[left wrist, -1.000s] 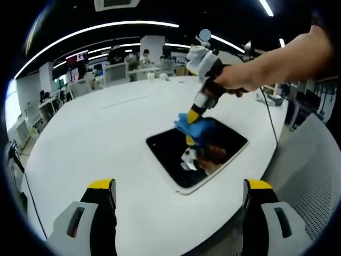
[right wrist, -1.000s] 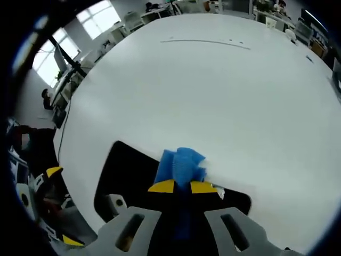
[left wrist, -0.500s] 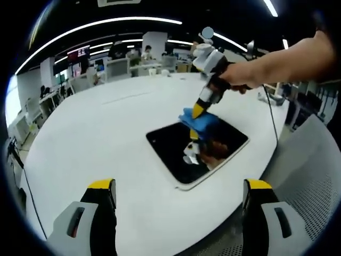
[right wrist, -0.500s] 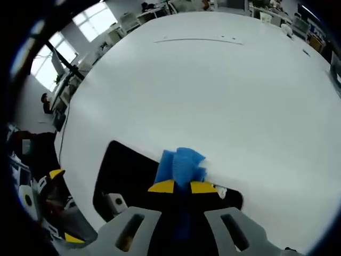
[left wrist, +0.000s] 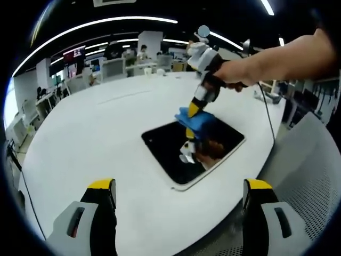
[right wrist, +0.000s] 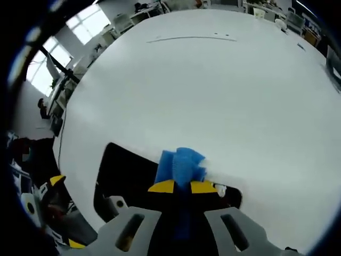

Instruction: Wipe the mirror surface with the cleaning cloth until all visible marks leave the cleaned area.

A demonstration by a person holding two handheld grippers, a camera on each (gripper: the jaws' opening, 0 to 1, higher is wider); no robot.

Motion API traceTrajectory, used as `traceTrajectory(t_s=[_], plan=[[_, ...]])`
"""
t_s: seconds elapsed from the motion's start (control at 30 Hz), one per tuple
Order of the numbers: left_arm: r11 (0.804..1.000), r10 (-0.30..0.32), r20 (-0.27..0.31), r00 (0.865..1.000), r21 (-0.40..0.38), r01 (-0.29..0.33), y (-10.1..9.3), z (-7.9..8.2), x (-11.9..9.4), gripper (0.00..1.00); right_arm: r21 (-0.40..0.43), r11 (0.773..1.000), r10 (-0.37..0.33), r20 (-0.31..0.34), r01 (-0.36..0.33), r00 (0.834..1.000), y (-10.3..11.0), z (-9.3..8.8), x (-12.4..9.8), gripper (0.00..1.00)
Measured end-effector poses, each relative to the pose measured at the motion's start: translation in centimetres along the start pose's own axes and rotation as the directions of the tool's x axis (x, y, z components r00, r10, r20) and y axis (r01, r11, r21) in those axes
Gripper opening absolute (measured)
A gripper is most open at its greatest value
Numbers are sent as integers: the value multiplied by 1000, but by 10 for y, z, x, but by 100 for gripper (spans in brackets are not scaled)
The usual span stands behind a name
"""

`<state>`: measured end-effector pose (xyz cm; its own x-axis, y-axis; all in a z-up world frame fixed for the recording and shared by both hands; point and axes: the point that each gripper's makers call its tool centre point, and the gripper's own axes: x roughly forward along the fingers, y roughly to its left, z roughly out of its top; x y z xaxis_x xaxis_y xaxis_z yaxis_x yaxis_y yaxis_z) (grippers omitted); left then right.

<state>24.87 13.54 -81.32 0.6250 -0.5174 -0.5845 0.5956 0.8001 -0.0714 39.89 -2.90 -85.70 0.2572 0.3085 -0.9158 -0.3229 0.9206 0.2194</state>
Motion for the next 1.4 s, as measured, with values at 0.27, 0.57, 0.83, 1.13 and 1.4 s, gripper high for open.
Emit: traceTrajectory(t_s=[0.27,0.57,0.83,1.13,1.4], plan=[[1000,-1,13,1000,-3,1,0,2,-1,100,-34,999,-24,19,25,1000,4,-13,-3,3],[1000,12,17,1000,-8,-11,1,4,-2,100,-63,997,-38,27,39,999,8,-30,-7,3],[1000,14,11,1000,-7,-14,1,3,-1,100,-79,996,-38,32,40,999,14,-43,-12,3],[1000,4,7,1000,-8,-4,-1,2,-1,100,-80,996,-27,44,31,999,17,-55,-16,3],[1000,7,8,1000,-11,-6,-1,2,-1,100,-78,997,-17,48,20,999,20,-64,-19,3]])
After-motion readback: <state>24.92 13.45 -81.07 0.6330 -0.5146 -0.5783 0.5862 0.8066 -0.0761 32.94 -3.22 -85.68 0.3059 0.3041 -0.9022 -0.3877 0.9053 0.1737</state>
